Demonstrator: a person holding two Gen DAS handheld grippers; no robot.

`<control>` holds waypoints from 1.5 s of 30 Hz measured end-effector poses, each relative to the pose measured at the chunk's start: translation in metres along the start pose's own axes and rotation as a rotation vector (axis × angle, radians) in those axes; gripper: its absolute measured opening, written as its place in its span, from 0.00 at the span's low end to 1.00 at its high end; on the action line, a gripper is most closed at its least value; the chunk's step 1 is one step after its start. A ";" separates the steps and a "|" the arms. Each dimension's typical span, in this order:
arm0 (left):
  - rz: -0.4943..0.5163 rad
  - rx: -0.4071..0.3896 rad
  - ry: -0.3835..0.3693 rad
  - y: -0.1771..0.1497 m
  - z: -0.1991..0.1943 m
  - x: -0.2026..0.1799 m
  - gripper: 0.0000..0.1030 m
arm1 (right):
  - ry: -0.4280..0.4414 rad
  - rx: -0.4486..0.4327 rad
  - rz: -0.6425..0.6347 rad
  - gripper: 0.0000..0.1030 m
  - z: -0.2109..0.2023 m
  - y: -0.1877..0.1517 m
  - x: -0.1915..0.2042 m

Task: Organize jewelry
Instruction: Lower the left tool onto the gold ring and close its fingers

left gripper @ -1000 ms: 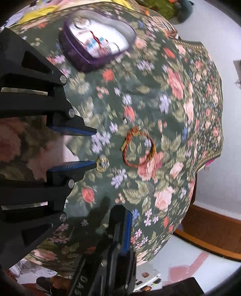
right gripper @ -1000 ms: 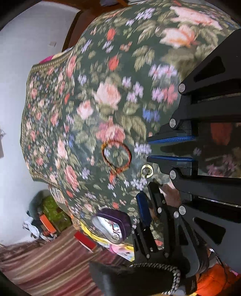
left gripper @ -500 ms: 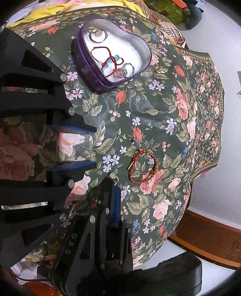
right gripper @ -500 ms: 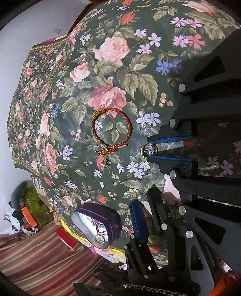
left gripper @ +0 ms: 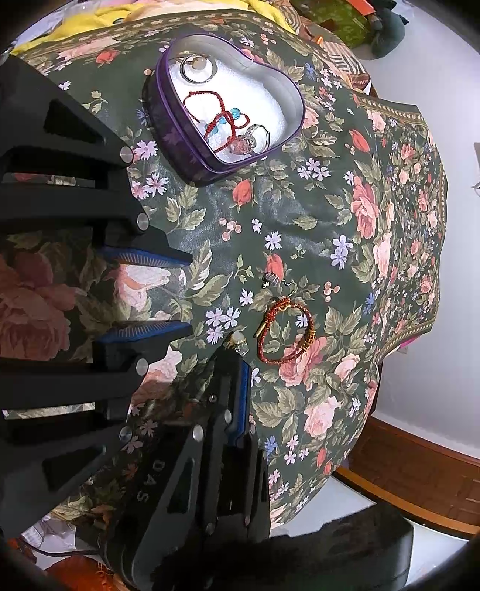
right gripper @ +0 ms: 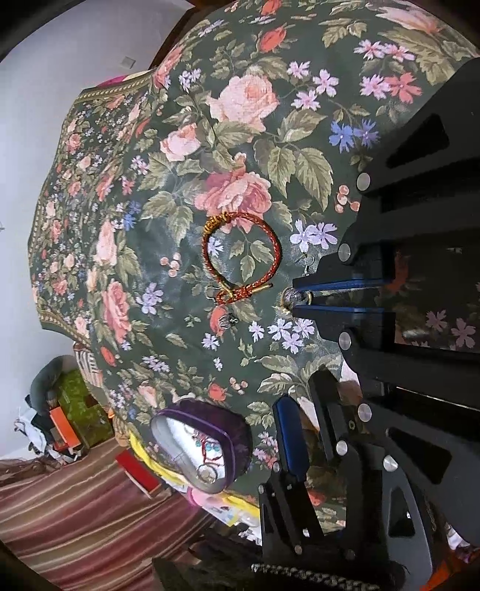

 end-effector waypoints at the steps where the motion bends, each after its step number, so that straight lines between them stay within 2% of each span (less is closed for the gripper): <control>1: 0.000 0.000 -0.003 0.000 0.000 -0.001 0.28 | 0.000 -0.003 0.001 0.06 -0.001 0.001 0.000; 7: 0.009 0.003 -0.024 0.005 0.001 -0.009 0.28 | 0.003 -0.018 0.026 0.06 -0.015 -0.002 -0.010; 12: 0.046 0.010 -0.053 0.012 0.010 -0.026 0.28 | -0.046 -0.025 0.060 0.07 -0.026 -0.003 -0.029; 15: 0.069 0.022 -0.061 0.017 0.018 -0.036 0.28 | -0.045 -0.022 0.094 0.07 -0.031 -0.004 -0.040; 25: 0.135 0.021 -0.039 0.028 0.035 -0.046 0.28 | -0.014 -0.031 0.133 0.08 -0.034 -0.007 -0.046; 32: 0.158 0.008 -0.003 0.029 0.037 -0.044 0.08 | 0.006 -0.035 0.143 0.08 -0.034 -0.009 -0.048; 38: 0.134 -0.006 -0.020 0.030 0.032 -0.043 0.07 | 0.009 -0.042 0.148 0.08 -0.037 -0.009 -0.050; 45: 0.107 -0.065 -0.045 0.040 0.007 -0.042 0.07 | 0.007 -0.044 0.150 0.08 -0.038 -0.009 -0.052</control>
Point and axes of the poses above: each gripper's, at about its wrist camera, not at the fingertips, and z roughly the way its jaws point, x to its left, y to its top, the point moved 8 cm from there along z, roughly the way its jaws point, and after that the axes turned 4 degrees about z, right-handed, at the moved point
